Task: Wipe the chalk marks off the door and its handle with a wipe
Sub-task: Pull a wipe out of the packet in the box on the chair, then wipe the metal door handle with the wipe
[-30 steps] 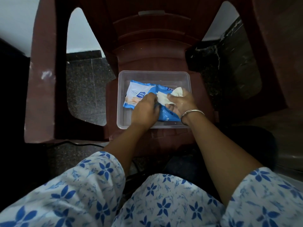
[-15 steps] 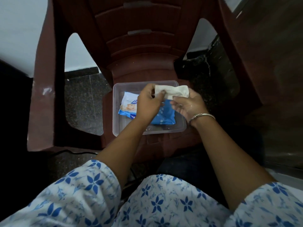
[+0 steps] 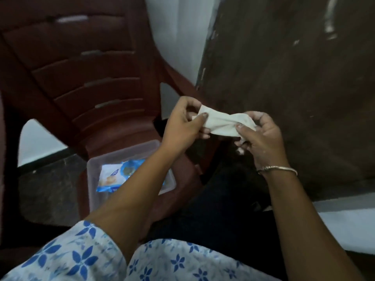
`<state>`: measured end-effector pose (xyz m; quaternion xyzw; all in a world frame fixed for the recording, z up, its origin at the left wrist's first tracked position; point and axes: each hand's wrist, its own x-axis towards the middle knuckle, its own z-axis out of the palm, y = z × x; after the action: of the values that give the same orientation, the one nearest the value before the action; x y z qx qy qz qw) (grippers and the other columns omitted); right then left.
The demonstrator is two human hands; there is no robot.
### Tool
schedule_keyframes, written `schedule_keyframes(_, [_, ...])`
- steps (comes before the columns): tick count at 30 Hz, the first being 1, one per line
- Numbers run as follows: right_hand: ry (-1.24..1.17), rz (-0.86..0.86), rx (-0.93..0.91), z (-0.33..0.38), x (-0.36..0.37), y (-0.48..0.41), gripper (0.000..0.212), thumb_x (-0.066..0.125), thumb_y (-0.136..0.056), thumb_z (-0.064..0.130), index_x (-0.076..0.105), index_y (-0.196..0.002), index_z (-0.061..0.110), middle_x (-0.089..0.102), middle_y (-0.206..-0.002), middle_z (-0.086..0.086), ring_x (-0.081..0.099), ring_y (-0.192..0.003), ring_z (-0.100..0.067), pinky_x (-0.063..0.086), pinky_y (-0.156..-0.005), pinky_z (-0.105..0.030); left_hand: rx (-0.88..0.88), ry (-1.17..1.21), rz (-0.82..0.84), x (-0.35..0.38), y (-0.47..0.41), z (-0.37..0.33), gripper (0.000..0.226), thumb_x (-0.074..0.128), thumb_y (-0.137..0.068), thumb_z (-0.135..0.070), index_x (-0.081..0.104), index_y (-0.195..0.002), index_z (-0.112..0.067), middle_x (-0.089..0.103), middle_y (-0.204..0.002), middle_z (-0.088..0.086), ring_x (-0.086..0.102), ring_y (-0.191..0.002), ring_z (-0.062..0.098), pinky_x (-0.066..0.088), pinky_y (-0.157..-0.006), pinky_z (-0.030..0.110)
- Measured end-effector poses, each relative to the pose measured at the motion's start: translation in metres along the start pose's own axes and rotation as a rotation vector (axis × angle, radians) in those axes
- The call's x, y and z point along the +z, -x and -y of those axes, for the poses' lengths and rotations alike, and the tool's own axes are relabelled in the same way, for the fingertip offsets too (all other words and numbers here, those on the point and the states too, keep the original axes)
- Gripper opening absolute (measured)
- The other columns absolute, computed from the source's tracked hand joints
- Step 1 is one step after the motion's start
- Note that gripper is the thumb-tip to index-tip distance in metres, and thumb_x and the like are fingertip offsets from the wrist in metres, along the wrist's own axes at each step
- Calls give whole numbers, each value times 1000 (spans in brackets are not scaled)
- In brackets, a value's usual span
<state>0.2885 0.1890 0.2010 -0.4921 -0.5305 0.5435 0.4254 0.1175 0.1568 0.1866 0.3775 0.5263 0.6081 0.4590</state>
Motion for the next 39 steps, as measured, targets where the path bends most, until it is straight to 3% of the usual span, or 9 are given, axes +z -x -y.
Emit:
schedule_keyframes(5, [28, -55, -223, 43, -73, 24, 43, 65, -81, 6, 53, -108, 36, 70, -70, -2, 58, -54, -13, 44, -47, -22, 66, -7, 167, 69, 1, -39, 26, 44, -93, -1, 51, -77, -19, 55, -65, 6, 56, -50, 11, 50, -43, 24])
schedule_keyframes(9, [83, -193, -320, 66, -124, 44, 39, 58, -83, -6, 61, -93, 31, 68, -74, 8, 54, -51, -5, 39, -42, -15, 115, -119, 273, 121, 2, -65, 29, 44, -93, 1, 64, -79, -15, 66, -74, 2, 61, -58, 9, 55, -56, 22])
schedule_keyframes(12, [159, -281, -346, 78, -156, 54, 35, 57, -86, -3, 68, -86, 30, 68, -78, 16, 53, -56, -4, 41, -45, -16, 175, -190, 342, 156, 6, -78, 17, 57, -87, -1, 67, -91, -14, 69, -88, 7, 66, -71, 16, 59, -69, 31])
schedule_keyframes(16, [210, -393, -343, 94, -191, 63, 24, 66, -84, 8, 68, -94, 29, 71, -86, 16, 63, -72, 0, 52, -61, -17, 294, -317, 381, 199, 9, -96, 34, 69, -78, -1, 67, -109, -14, 70, -97, 0, 68, -82, 15, 57, -77, 33])
schedule_keyframes(21, [618, -641, -385, 108, -229, 66, 16, 70, -78, 15, 63, -81, 29, 58, -95, 0, 55, -85, -10, 38, -73, -6, 525, -486, 419, 247, 8, -115, 18, 69, -79, -7, 70, -90, -21, 64, -77, -13, 62, -66, 5, 49, -64, 23])
schedule_keyframes(25, [821, -754, -449, 122, -249, 67, 20, 73, -73, 21, 70, -93, 20, 54, -116, -6, 47, -113, -23, 36, -93, -27, 739, -567, 456, 280, 5, -132, 12, 70, -77, -9, 70, -82, -20, 54, -89, -8, 55, -78, 1, 41, -73, 9])
schedule_keyframes(30, [657, -611, -550, 147, -254, 59, 34, 66, -83, 26, 62, -116, 21, 68, -97, 8, 63, -93, -8, 52, -84, -29, 801, -579, 595, 316, 7, -157, 14, 65, -78, -9, 67, -79, -22, 63, -73, -10, 59, -70, 5, 44, -61, 18])
schedule_keyframes(33, [564, -634, -574, 155, -260, 51, 24, 63, -86, 15, 65, -110, 18, 70, -89, 5, 64, -80, -1, 56, -75, -25, 820, -524, 566, 330, 8, -163, 11, 66, -79, -12, 64, -78, -23, 61, -66, -11, 56, -63, 2, 40, -53, 12])
schedule_keyframes(39, [378, -607, -647, 161, -267, 46, 25, 58, -87, 0, 66, -99, 20, 67, -90, 15, 63, -83, 4, 50, -73, -13, 697, -305, 624, 339, 9, -162, 10, 65, -85, -18, 63, -75, -18, 57, -61, -12, 50, -56, -1, 39, -53, 17])
